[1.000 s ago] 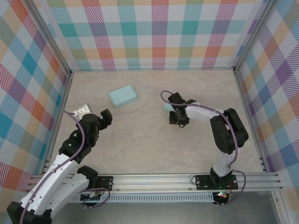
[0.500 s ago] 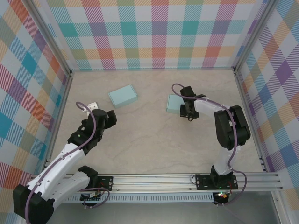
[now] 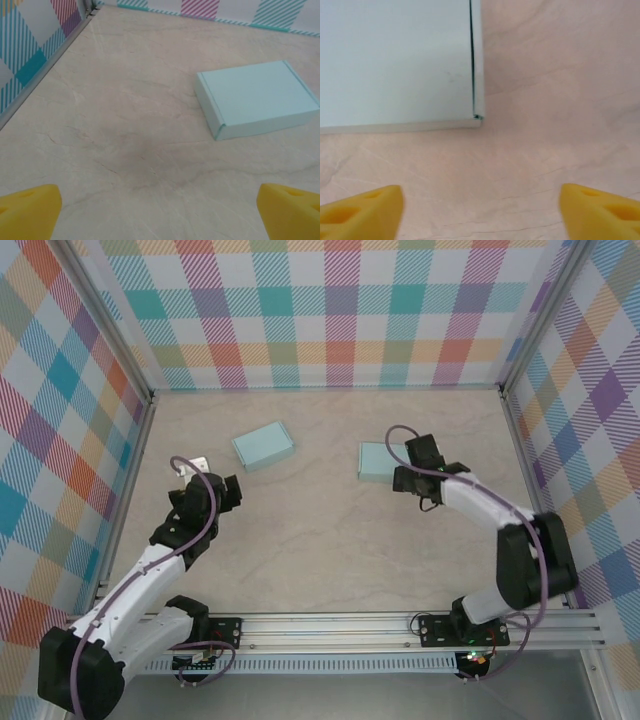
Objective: Fold the paper box
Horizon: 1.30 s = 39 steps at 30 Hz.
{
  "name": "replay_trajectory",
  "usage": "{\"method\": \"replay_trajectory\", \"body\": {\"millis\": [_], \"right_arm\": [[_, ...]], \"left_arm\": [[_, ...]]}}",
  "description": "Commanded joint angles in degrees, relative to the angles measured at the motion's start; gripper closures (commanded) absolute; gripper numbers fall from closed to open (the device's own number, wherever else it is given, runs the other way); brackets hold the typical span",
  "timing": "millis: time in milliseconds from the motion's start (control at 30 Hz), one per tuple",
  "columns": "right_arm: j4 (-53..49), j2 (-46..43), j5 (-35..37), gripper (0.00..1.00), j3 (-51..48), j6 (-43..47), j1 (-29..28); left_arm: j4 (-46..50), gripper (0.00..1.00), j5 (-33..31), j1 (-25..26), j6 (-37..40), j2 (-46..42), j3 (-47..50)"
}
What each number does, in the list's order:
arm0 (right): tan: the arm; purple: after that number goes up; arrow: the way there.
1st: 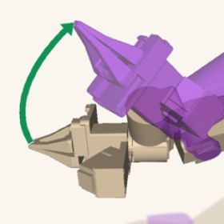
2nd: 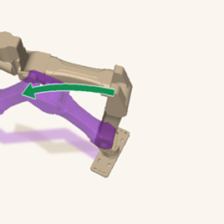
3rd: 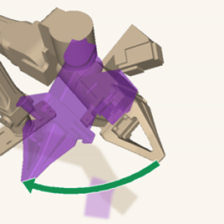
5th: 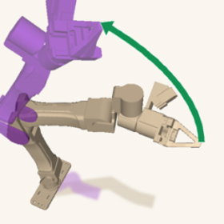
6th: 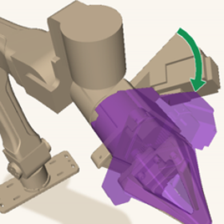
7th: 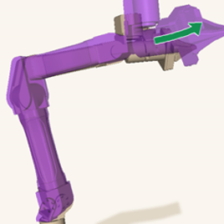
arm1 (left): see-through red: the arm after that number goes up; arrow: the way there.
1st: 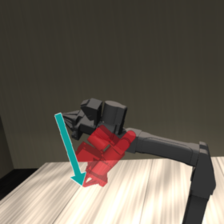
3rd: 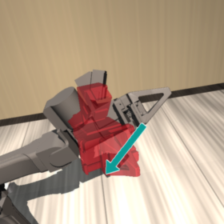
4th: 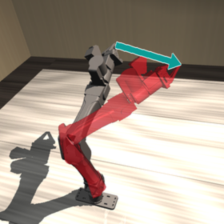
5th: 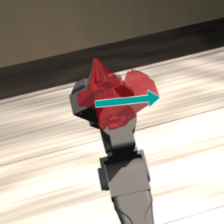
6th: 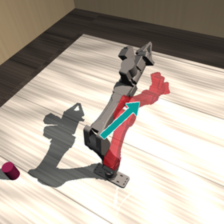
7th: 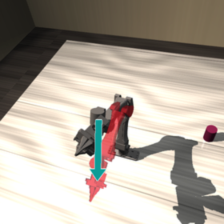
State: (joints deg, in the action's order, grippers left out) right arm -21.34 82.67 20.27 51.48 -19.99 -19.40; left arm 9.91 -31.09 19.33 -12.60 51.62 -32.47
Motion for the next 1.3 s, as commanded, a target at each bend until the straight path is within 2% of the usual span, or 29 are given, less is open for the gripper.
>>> {"method": "replay_trajectory", "body": {"millis": [0, 133, 267, 433, 500, 600, 733, 867, 1033, 1133, 1267], "right_arm": [[7.0, -7.9, 5.4, 0.00, -6.4, 1.8, 0.9], [13.2, -17.5, 8.4, 0.00, -13.8, 2.4, 3.4], [22.7, -23.0, 13.5, 0.00, -20.7, 7.3, 4.8], [47.0, -27.6, 13.1, 0.00, -34.0, 16.9, 6.1], [48.4, -28.0, 11.0, 0.00, -35.6, 16.9, 7.8], [45.7, -26.3, 7.6, 0.00, -35.0, 14.3, 10.6], [50.6, -22.1, 4.8, 0.00, -35.9, 13.0, 11.9], [53.3, -18.5, 2.8, 0.00, -35.2, 13.0, 12.7], [57.0, -13.6, -1.2, 0.00, -34.6, 12.2, 14.0], [62.2, -9.9, -5.0, 0.00, -33.6, 13.0, 14.2], [58.9, -7.0, -6.3, 0.00, -29.8, 15.1, 14.2]], "left_arm": [[-13.2, 0.00, 1.6, -3.3, 6.6, -1.2, 6.0], [-27.6, 0.00, 7.3, -7.4, 12.3, -0.3, 12.8], [-35.0, 0.00, 12.2, -11.0, 15.9, 2.3, 15.9], [-44.5, 0.00, 19.6, -14.8, 16.5, 8.6, 18.4], [-45.4, 0.00, 20.4, -15.1, 16.9, 11.5, 17.7], [-47.8, 0.00, 21.9, -15.2, 17.5, 16.4, 16.9], [-52.3, 0.00, 24.8, -15.5, 18.2, 20.9, 16.1], [-49.3, 0.00, 27.0, -15.4, 18.8, 23.1, 13.2], [-50.8, 0.00, 28.8, -15.5, 18.0, 24.3, 12.9], [-51.2, 0.00, 27.0, -15.5, 16.6, 25.0, 12.5], [-50.7, 0.00, 25.1, -15.5, 15.3, 26.1, 11.5]]}}
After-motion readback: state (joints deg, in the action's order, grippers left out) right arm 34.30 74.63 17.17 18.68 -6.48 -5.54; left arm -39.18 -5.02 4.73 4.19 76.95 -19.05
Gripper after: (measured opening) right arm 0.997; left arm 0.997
